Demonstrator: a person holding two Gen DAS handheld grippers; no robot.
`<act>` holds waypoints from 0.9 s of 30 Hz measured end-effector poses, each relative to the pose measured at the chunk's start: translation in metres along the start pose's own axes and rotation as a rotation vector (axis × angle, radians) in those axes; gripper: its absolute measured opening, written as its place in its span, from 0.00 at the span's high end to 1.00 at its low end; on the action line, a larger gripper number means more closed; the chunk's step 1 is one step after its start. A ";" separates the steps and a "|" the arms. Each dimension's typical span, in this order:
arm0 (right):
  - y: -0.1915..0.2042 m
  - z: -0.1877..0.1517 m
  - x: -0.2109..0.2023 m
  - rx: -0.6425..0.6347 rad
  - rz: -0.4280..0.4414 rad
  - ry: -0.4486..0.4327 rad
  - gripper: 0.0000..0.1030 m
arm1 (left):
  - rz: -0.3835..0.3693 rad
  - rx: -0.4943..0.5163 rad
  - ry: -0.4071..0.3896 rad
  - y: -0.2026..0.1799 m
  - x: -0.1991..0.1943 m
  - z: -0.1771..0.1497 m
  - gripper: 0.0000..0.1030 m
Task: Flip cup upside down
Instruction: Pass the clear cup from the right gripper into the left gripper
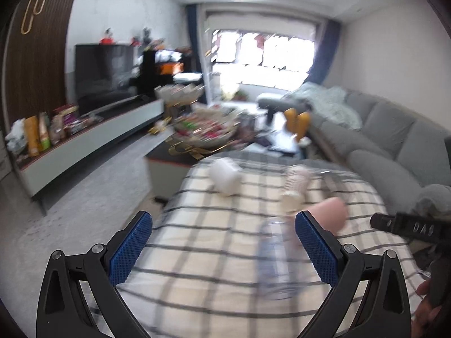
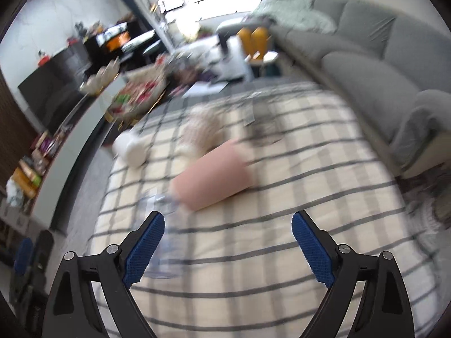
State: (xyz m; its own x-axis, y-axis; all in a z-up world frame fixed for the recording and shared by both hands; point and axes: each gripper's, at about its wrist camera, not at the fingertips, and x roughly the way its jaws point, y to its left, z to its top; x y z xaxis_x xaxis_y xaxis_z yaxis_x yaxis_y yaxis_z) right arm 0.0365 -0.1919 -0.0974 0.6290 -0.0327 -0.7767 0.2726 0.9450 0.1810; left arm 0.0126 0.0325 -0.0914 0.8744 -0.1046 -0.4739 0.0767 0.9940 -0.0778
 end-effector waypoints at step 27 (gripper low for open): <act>-0.111 -0.034 0.039 0.248 -0.060 0.143 0.06 | 0.003 0.050 0.247 -0.069 0.096 -0.073 0.15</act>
State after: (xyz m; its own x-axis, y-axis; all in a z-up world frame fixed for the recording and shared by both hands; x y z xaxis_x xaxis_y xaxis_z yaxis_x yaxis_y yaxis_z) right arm 0.0060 -0.2871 -0.1682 0.5023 -0.0229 -0.8644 0.4870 0.8335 0.2610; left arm 0.0558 -0.0485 -0.1955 0.7316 -0.1000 -0.6743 0.1034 0.9940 -0.0353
